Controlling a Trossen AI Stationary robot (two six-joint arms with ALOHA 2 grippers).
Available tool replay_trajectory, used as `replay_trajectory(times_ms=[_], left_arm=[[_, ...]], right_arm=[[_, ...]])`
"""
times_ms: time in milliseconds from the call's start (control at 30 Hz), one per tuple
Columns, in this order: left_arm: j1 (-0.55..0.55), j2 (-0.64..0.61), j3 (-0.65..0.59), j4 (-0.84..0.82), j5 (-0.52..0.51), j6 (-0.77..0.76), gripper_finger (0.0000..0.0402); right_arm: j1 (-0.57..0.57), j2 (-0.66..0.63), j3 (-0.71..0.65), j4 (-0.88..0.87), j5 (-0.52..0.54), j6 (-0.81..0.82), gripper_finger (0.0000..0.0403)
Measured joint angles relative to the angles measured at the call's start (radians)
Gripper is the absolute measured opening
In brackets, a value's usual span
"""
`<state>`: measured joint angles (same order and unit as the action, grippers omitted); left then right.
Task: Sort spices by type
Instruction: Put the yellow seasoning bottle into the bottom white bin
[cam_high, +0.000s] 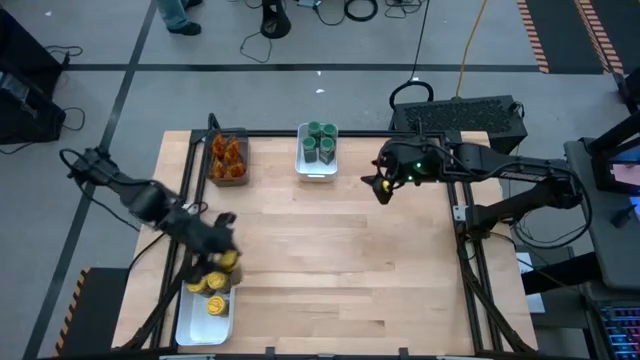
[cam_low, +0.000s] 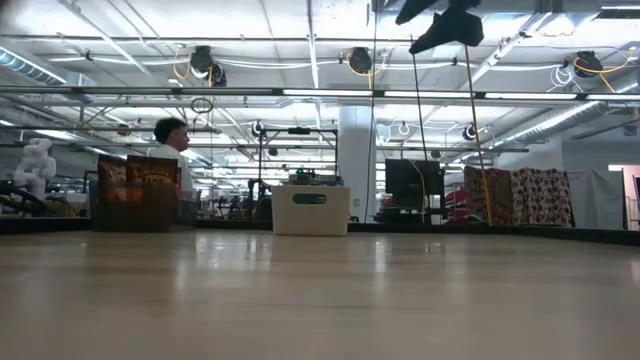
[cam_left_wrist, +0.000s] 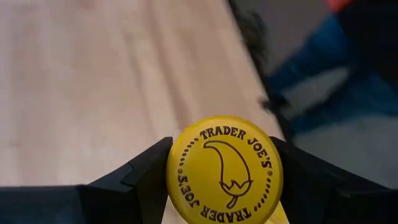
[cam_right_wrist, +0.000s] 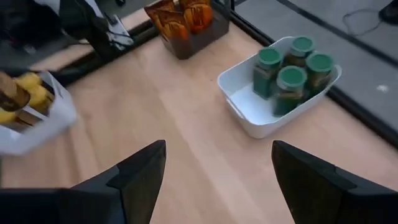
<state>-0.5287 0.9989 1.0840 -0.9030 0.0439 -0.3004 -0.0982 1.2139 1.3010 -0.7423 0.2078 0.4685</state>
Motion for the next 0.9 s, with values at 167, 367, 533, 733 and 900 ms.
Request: replay_trajectory(times_ms=[167,367,533,733,900], left_arm=[[-0.169,-0.021,0.033,-0.078,0.011,0.002,0.0243],[-0.328,-0.017,0.038,-0.093,0.011,0.026,0.0242],[-0.438,-0.013,0.038,-0.093,-0.018,0.016,0.0242],[-0.540,0.031,0.035,-0.072,-0.069,0.005,0.0242],[-0.596,0.084,0.022,-0.057,-0.077,0.044,0.0242]], right_arm=[[0.058,0.027,0.000,0.042,0.001,0.149,0.0277],[0.145,0.096,0.000,0.090,0.036,0.266,0.0277],[0.204,0.135,0.000,0.110,0.085,0.330,0.0277],[0.257,0.169,0.000,0.145,0.127,0.378,0.0277],[0.285,0.190,0.000,0.153,0.157,0.406,0.0277]])
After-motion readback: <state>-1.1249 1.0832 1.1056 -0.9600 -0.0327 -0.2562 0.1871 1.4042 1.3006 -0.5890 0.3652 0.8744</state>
